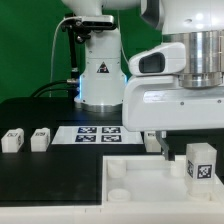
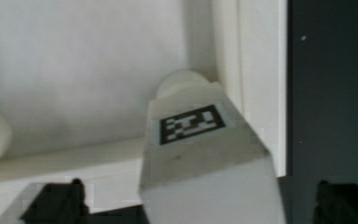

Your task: Assemble one leg

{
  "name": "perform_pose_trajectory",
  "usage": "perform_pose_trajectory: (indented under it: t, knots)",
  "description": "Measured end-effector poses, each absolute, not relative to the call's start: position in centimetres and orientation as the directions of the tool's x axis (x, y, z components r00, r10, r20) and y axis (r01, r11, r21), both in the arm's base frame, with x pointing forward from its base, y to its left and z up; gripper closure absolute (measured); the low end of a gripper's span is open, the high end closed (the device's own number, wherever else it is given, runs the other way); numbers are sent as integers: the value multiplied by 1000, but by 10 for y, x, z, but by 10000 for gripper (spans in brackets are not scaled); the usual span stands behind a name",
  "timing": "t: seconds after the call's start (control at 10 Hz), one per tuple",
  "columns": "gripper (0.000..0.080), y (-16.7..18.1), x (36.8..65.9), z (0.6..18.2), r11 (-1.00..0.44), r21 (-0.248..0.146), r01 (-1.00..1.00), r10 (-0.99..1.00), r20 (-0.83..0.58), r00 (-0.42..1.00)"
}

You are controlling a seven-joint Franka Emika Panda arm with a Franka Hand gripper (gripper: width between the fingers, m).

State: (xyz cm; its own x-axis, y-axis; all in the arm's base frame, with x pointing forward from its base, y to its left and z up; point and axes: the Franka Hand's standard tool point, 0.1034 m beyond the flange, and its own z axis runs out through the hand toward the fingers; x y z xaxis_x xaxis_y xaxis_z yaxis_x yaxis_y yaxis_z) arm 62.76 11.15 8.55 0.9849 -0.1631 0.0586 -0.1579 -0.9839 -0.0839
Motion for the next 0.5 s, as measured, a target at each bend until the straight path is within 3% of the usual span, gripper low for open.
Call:
perform_pose_trajectory:
  t: [0.1,0.2,0.3,0.5]
  knots:
    - [402,113,627,85,-970,-92,-226,-232,51,971]
    - [402,113,627,85,-945,-98,-313,-318,42,947]
    - [508,113,627,85,-905,-101,-413,-418,31,908]
    - [508,111,628,84,-775,-104,-623,-627,3,779]
